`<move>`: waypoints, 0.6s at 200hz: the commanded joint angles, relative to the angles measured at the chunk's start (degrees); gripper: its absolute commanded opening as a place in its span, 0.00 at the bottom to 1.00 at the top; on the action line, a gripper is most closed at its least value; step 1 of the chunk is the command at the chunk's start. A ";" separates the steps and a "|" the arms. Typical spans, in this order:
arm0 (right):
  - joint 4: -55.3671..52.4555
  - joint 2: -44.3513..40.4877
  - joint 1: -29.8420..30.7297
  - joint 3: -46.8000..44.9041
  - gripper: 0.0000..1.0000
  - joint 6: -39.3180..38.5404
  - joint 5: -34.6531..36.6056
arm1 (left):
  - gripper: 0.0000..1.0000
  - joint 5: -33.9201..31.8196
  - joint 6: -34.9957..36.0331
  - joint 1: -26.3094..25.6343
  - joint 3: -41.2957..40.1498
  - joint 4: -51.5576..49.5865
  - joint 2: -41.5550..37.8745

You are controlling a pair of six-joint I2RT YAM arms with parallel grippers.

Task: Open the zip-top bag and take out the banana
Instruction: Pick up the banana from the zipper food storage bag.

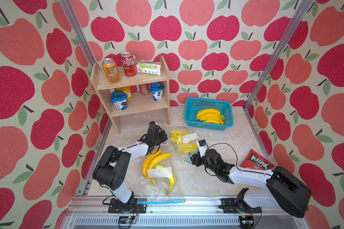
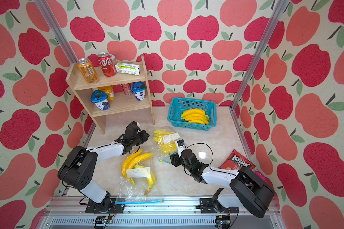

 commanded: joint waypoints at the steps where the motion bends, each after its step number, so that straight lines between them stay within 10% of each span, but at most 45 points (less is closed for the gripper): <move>1: 3.83 4.63 2.40 3.34 0.69 -4.67 -3.25 | 0.00 6.28 -5.34 0.17 -0.93 6.04 2.40; 120: -2.07 18.05 3.16 14.13 0.68 -8.02 5.96 | 0.00 9.13 -5.32 1.76 -2.47 5.49 -0.92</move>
